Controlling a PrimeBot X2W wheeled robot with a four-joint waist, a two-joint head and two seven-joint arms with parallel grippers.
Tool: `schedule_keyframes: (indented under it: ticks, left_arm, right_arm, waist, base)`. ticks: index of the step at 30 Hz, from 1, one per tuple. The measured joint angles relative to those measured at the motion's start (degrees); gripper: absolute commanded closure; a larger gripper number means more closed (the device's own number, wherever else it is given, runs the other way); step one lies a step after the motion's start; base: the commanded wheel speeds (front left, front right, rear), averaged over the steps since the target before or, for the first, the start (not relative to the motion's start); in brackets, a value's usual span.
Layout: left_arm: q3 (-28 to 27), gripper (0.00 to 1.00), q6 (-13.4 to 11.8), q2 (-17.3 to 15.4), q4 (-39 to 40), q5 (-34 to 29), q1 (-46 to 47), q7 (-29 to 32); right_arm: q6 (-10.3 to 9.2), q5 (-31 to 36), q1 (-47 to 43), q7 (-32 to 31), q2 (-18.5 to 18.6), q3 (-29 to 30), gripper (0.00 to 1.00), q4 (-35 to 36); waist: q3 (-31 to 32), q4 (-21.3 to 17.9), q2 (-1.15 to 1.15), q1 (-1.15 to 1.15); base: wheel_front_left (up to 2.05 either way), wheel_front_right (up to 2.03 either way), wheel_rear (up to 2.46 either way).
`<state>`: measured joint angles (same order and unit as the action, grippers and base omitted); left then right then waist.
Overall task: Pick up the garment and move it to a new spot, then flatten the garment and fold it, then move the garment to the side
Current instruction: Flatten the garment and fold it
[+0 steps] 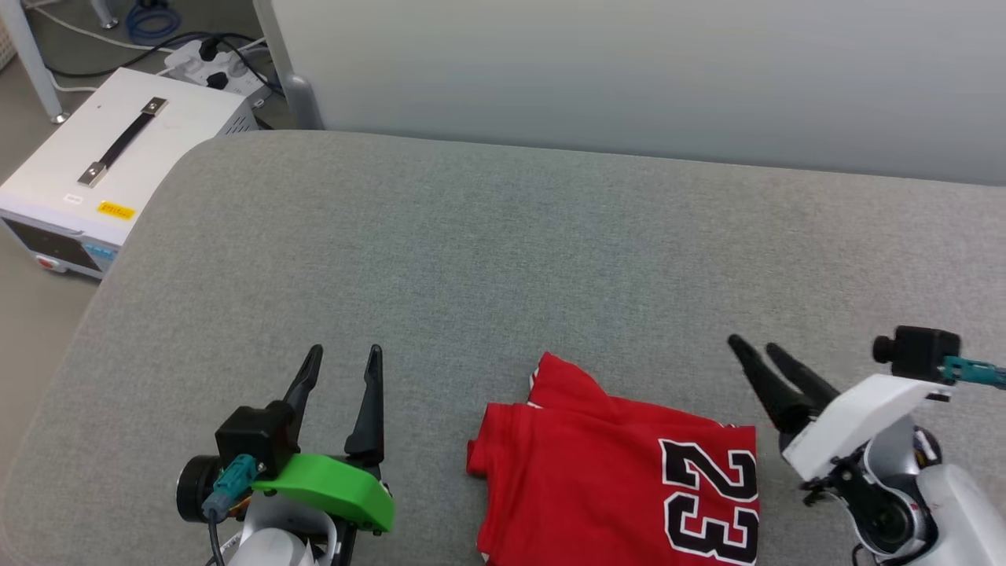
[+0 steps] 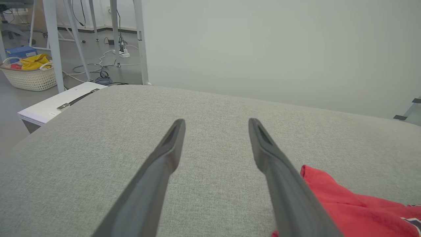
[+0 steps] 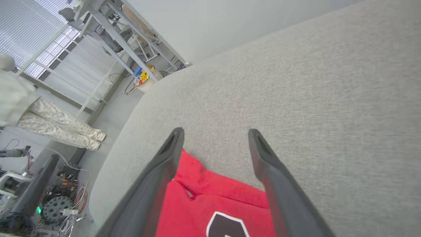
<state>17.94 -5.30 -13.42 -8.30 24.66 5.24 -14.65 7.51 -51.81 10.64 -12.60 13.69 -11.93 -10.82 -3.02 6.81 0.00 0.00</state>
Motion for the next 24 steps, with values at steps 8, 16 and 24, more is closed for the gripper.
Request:
schedule_keyframes:
  ticks: [8, 16, 24]
  left_arm:
    - [-0.13, 0.00, -0.77, -0.46, -0.45, 0.01, -0.36, 0.02]
    - [-0.67, 0.00, -1.26, -0.70, -1.55, 0.01, -0.47, 0.02]
    - [-1.29, 0.00, -1.22, -0.69, -2.90, 0.13, -2.40, 0.00]
  right_arm:
    - [0.00, 21.65, -5.13, 12.84, 0.86, 12.62, 0.00, 3.36]
    - [0.00, 35.76, -11.98, 15.15, -1.94, 15.91, 0.00, 13.55]
    - [0.00, 39.13, -18.01, 13.47, -5.84, 16.78, 0.00, 19.33]
  waist:
    - [1.85, -3.46, 0.00, 0.00]
    - [2.98, -5.74, 0.00, 0.00]
    - [4.49, -6.86, 0.00, 0.00]
  base:
    - [0.00, 0.00, 0.00]
    - [0.00, 0.00, 0.00]
    - [0.00, 0.00, 0.00]
